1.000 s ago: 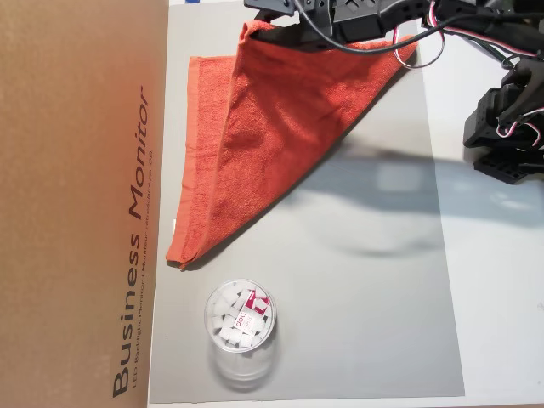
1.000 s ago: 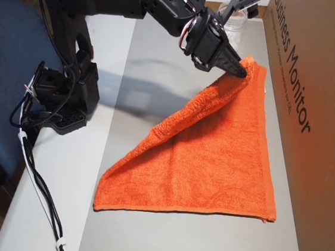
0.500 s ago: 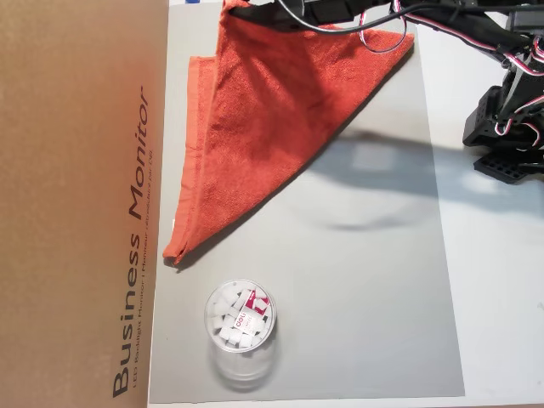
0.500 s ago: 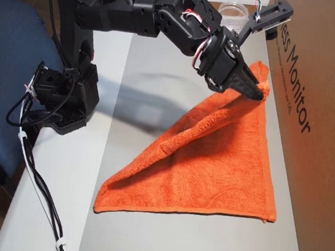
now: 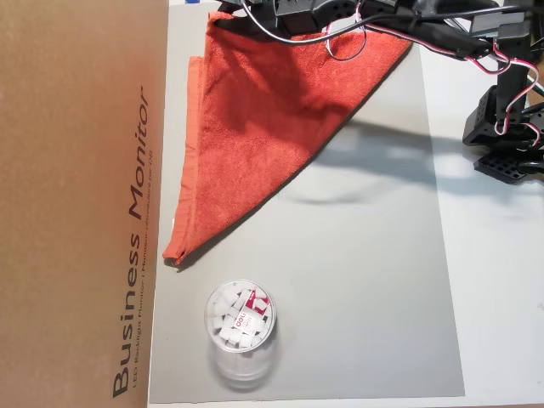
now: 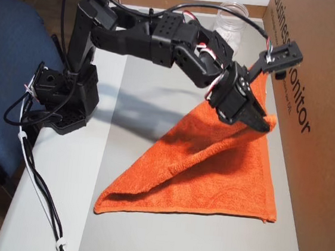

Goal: Fold the blanket.

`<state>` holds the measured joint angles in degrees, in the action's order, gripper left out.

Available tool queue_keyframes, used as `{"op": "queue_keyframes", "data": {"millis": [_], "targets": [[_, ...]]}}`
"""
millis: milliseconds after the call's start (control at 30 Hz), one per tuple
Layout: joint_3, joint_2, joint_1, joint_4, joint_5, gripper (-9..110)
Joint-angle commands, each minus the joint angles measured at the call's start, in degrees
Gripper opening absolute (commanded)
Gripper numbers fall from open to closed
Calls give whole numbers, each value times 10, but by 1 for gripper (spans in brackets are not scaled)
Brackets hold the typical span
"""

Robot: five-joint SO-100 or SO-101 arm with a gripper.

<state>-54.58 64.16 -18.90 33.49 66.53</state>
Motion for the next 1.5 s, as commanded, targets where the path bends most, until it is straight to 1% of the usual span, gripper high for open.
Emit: {"op": "queue_keyframes", "data": {"millis": [0,200,833,1067,1467], "targets": [[35,-18,-11,-62,-3,0],[35,-76,-18,-148,-4,0],[36,-156,-13,-277,4,0],[54,-197,-23,-300,4,0],[174,-316,-32,-300,4,0]]}}
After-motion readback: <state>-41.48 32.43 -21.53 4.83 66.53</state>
